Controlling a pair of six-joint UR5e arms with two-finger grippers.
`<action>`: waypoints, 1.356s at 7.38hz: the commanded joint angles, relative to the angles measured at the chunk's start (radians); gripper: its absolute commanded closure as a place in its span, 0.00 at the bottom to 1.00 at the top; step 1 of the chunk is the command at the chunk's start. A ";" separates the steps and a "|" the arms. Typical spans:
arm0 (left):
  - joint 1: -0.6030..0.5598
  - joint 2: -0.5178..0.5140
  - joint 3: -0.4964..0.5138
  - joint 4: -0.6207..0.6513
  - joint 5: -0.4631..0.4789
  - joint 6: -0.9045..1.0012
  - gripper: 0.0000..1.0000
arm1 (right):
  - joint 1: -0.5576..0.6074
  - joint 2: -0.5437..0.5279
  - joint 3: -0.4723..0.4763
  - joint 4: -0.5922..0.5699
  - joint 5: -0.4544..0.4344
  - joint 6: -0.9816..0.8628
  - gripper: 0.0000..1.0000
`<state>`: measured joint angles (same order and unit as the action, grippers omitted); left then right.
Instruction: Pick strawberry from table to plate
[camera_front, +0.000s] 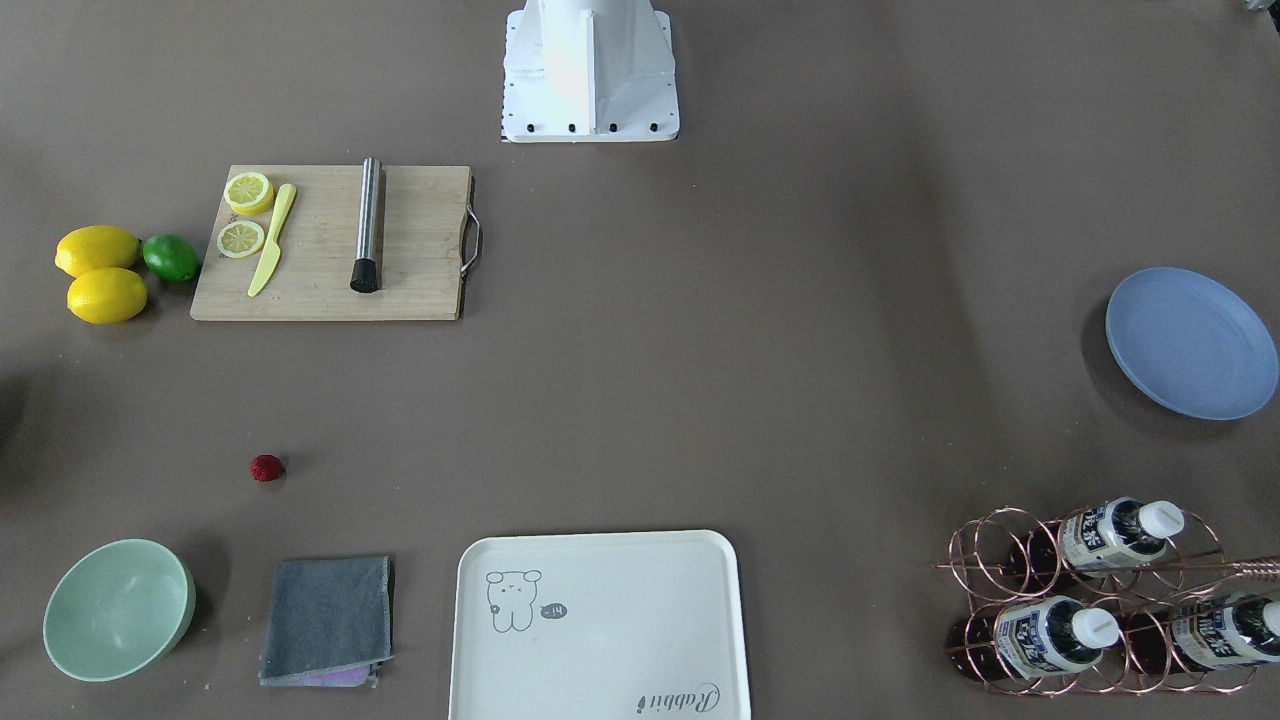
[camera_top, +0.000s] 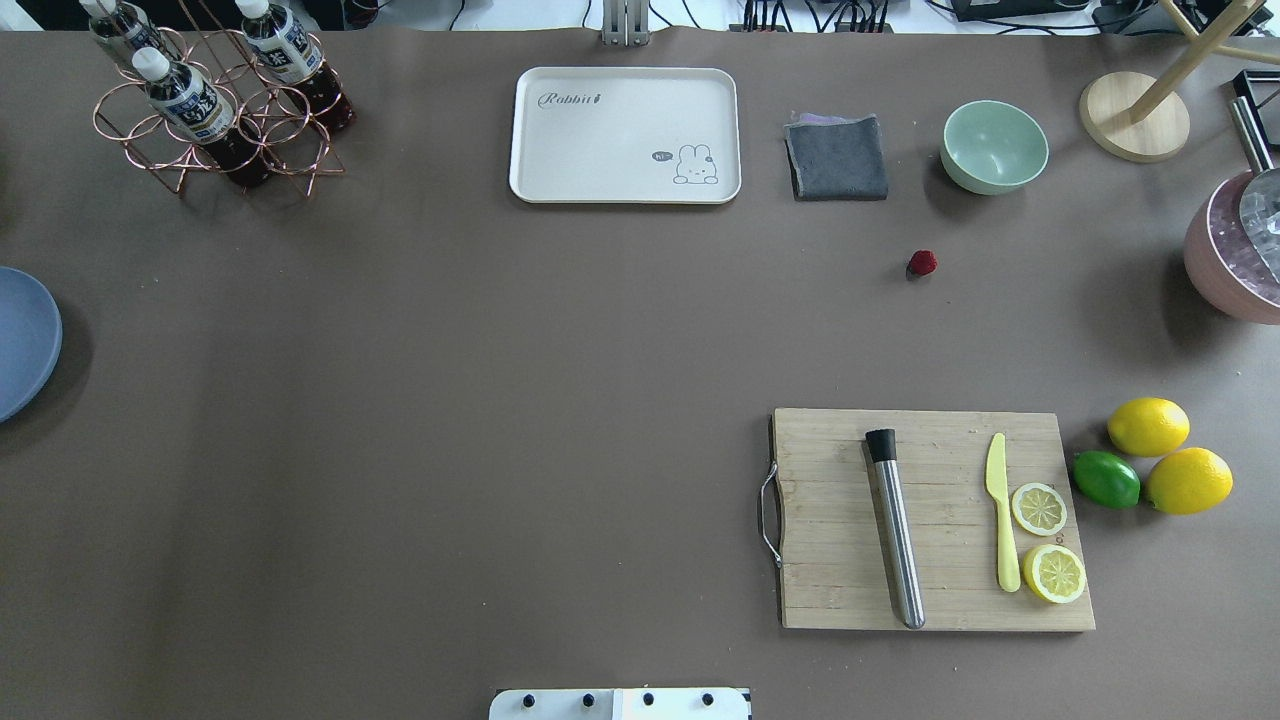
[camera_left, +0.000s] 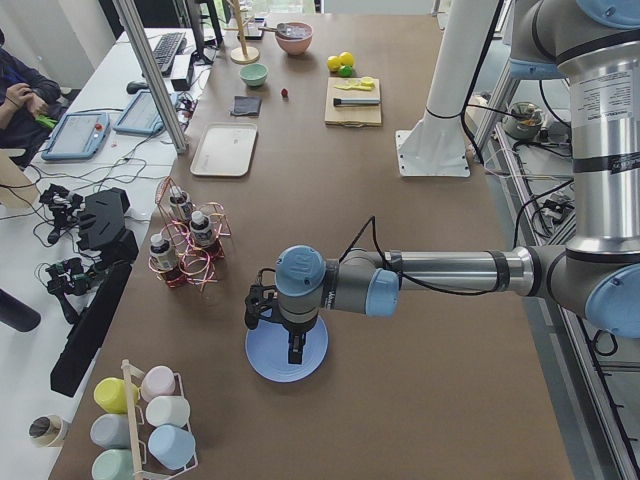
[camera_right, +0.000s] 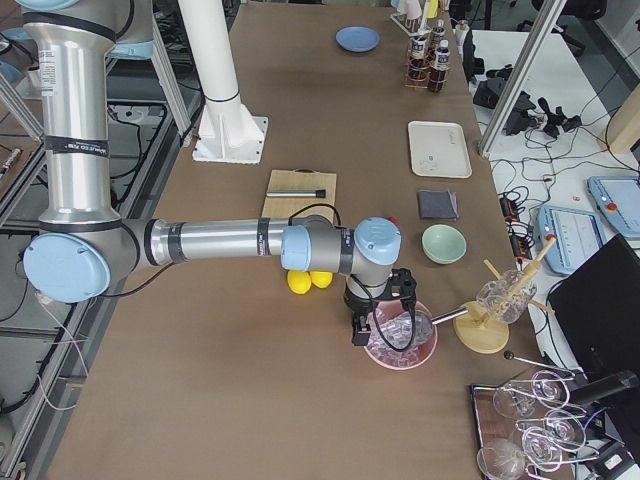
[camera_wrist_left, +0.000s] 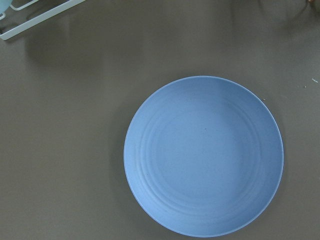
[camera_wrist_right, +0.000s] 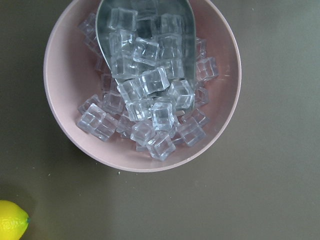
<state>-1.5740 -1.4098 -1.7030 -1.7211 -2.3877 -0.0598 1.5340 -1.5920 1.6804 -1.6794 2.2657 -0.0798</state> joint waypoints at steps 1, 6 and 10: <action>0.000 0.002 0.000 0.000 -0.001 0.000 0.02 | 0.000 0.000 -0.001 0.000 0.000 0.000 0.00; 0.000 -0.001 -0.003 -0.002 -0.001 0.000 0.02 | 0.000 -0.002 0.001 0.001 0.000 0.000 0.00; -0.006 0.003 -0.037 0.002 0.001 -0.002 0.02 | 0.000 -0.002 0.004 0.001 0.000 0.000 0.00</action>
<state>-1.5774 -1.4083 -1.7376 -1.7213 -2.3885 -0.0613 1.5340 -1.5938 1.6822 -1.6783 2.2657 -0.0798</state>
